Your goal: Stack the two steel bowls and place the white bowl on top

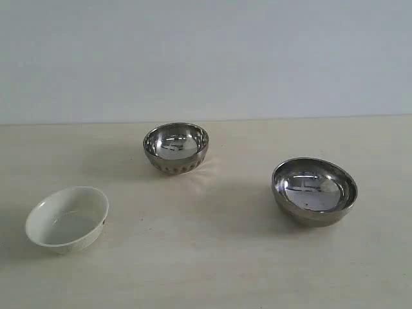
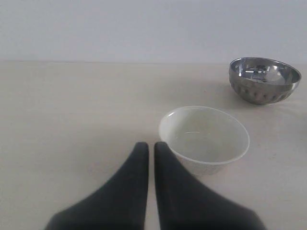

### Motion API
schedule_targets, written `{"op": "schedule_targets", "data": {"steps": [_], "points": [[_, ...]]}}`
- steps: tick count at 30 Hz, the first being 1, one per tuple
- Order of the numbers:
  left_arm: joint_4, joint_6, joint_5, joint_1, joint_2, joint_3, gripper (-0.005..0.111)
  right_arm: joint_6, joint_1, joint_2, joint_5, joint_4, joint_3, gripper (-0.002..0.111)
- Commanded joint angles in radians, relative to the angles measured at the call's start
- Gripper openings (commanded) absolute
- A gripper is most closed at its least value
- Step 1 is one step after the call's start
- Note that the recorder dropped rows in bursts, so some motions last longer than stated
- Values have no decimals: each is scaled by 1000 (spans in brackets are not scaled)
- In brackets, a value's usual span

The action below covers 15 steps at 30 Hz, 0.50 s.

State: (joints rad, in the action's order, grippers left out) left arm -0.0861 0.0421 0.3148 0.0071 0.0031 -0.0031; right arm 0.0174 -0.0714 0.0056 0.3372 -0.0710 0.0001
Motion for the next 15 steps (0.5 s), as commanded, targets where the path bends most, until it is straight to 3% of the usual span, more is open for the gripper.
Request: {"op": "schedule_targets", "data": {"steps": [1, 9, 15], "points": [[0, -5, -8, -5, -3, 3, 4, 24, 2, -6, -55, -18, 0, 0], [0, -5, -8, -5, -3, 3, 4, 36, 2, -6, -428, -18, 0, 0], [0, -5, -8, -5, -3, 3, 4, 35, 2, -6, -921, -14, 0, 0]]}}
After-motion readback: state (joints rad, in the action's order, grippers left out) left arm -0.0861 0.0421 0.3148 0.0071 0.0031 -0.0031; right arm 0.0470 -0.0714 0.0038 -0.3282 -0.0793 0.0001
